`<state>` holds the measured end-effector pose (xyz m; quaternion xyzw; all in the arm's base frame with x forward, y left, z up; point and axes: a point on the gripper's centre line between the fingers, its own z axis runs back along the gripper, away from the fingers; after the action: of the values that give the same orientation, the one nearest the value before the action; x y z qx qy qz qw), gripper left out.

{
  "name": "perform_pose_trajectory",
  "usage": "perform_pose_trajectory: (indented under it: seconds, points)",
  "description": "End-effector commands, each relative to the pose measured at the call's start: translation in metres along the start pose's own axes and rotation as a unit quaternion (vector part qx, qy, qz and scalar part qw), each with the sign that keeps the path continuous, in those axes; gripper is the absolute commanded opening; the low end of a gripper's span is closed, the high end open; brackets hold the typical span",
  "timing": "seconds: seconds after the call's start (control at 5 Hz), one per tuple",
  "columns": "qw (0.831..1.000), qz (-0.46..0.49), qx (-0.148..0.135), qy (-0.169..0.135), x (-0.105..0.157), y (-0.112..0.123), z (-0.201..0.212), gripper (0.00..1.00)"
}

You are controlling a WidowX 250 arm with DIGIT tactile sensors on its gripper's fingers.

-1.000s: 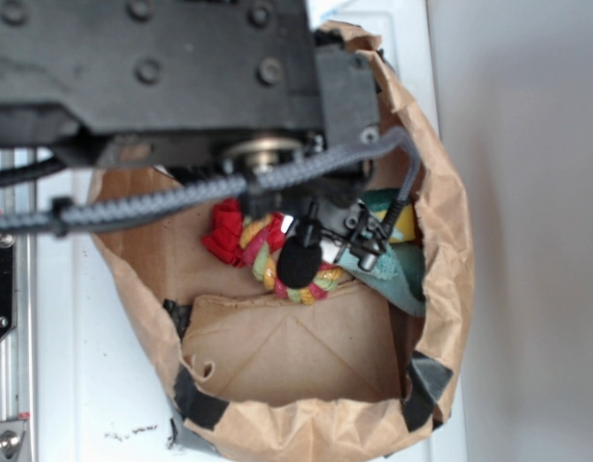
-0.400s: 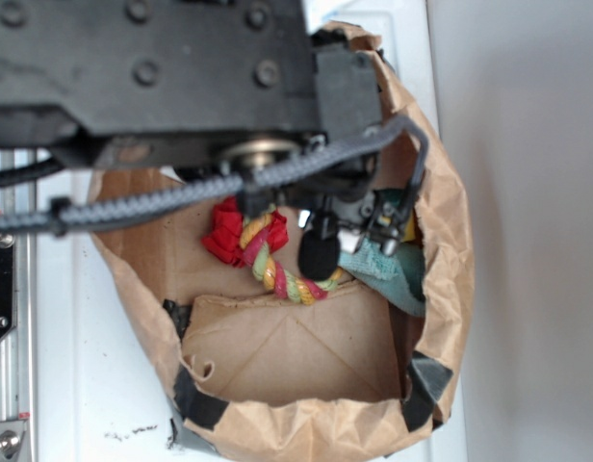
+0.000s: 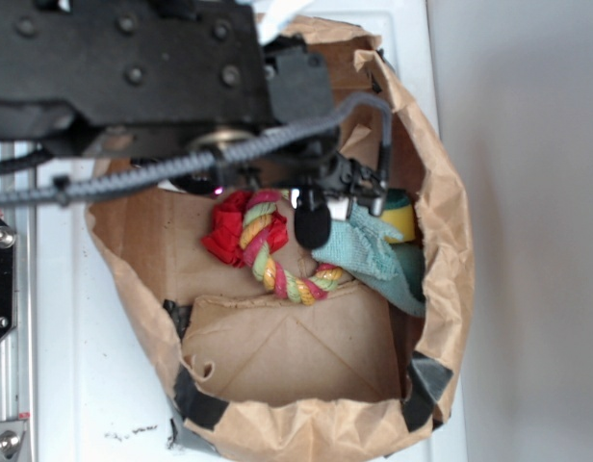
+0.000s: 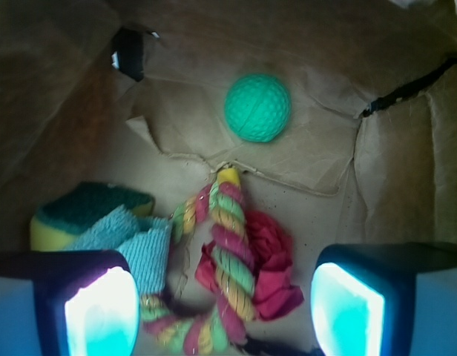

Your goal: Grab the green ball.

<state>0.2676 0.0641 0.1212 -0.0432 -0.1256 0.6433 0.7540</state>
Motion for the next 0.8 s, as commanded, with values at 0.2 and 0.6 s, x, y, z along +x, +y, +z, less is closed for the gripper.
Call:
perform_pose_trajectory:
  seconds: [0.2, 0.6]
  points:
    - [0.996, 0.061, 0.001, -0.058, 0.061, -0.009, -0.020, 1.00]
    - [0.997, 0.034, 0.021, -0.072, 0.062, -0.007, -0.038, 1.00]
